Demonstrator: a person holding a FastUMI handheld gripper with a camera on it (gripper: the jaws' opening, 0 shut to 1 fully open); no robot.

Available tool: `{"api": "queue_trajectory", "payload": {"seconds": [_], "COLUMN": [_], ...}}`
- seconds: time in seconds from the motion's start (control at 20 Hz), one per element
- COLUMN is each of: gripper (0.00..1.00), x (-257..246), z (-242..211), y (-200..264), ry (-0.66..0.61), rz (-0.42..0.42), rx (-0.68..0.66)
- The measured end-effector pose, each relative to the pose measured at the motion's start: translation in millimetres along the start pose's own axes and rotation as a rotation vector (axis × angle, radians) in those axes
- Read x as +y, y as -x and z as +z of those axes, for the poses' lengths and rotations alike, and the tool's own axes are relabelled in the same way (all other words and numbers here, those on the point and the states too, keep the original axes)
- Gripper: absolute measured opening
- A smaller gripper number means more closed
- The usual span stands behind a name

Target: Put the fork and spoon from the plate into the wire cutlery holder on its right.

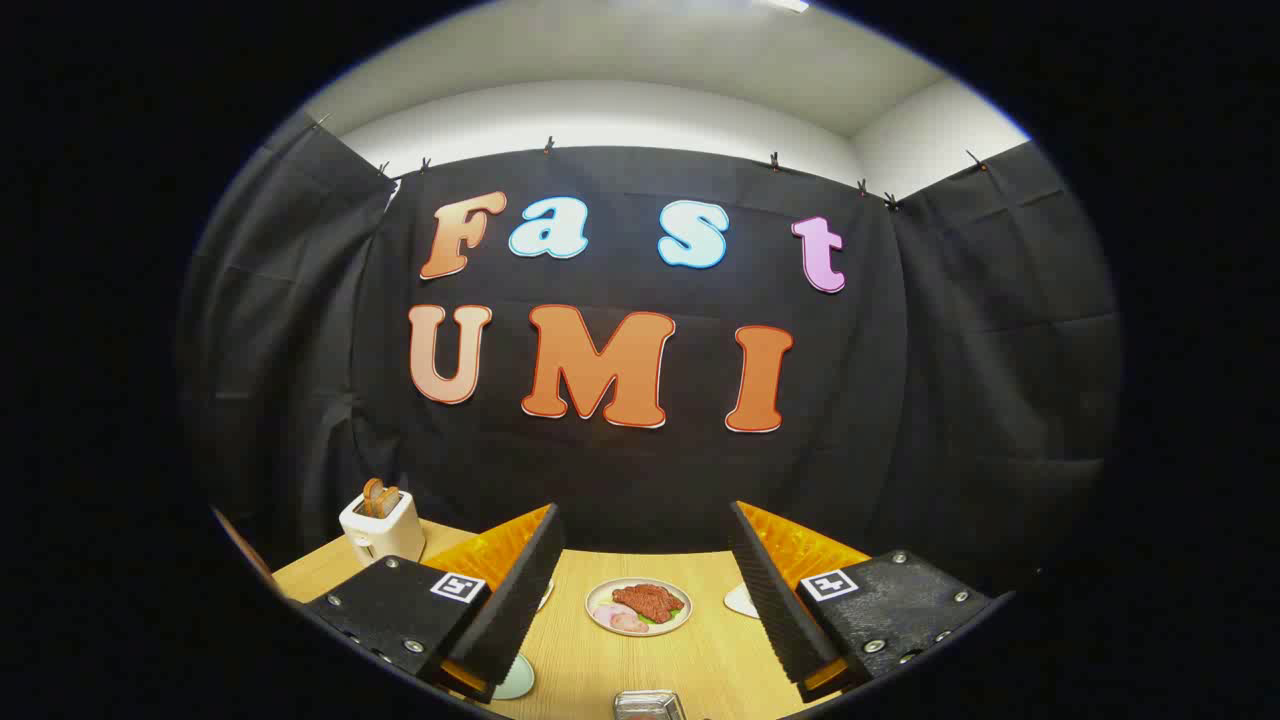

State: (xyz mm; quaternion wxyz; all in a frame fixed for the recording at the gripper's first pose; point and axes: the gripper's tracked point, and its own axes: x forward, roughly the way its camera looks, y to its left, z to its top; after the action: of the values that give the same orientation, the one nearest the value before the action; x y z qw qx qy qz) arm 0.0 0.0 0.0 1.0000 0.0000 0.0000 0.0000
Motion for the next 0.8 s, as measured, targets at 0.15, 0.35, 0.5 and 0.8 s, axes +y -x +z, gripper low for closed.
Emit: {"api": "queue_trajectory", "payload": {"seconds": [0.15, 0.35, 0.5, 0.8], "gripper": [0.99, 0.99, 0.99, 0.99], "x": [3, 9, 15, 37], "z": [4, 12, 13, -14], "y": [-7, -15, -20, -24], "ry": [-0.017, -0.028, -0.02, -0.032], "rz": [0.003, 0.008, 0.009, 0.033], "rx": [-0.012, -0.032, -0.036, 0.051]}}
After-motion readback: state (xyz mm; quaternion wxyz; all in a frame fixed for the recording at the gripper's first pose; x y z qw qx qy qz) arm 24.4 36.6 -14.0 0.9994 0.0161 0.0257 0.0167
